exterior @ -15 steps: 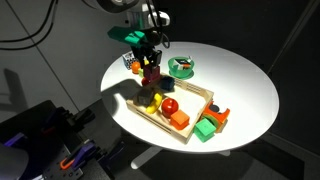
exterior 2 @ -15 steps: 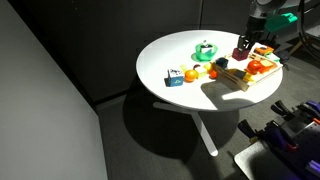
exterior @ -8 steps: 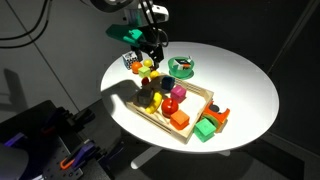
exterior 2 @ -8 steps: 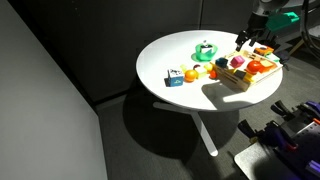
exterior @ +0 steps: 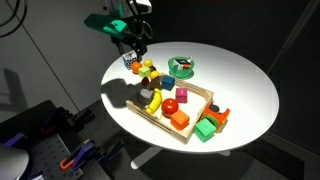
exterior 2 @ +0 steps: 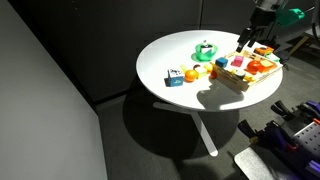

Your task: Pick up the pink block and put it on the tray

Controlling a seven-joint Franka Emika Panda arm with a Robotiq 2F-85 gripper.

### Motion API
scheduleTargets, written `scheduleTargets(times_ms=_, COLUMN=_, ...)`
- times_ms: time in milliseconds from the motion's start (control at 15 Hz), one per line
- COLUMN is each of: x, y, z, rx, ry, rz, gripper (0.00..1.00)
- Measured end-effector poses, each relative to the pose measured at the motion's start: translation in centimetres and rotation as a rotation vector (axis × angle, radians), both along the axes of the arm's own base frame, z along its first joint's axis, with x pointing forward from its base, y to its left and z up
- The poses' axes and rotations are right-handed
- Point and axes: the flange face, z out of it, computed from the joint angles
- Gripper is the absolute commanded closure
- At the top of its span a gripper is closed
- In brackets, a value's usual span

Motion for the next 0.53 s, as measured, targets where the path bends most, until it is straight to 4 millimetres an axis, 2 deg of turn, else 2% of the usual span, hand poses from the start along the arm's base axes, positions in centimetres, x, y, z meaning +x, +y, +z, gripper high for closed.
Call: scheduleTargets(times_ms=533, x=-2.7, y=1.5, z=3.4, rx=-0.010, ry=0.059, rz=0.043, gripper=0.00)
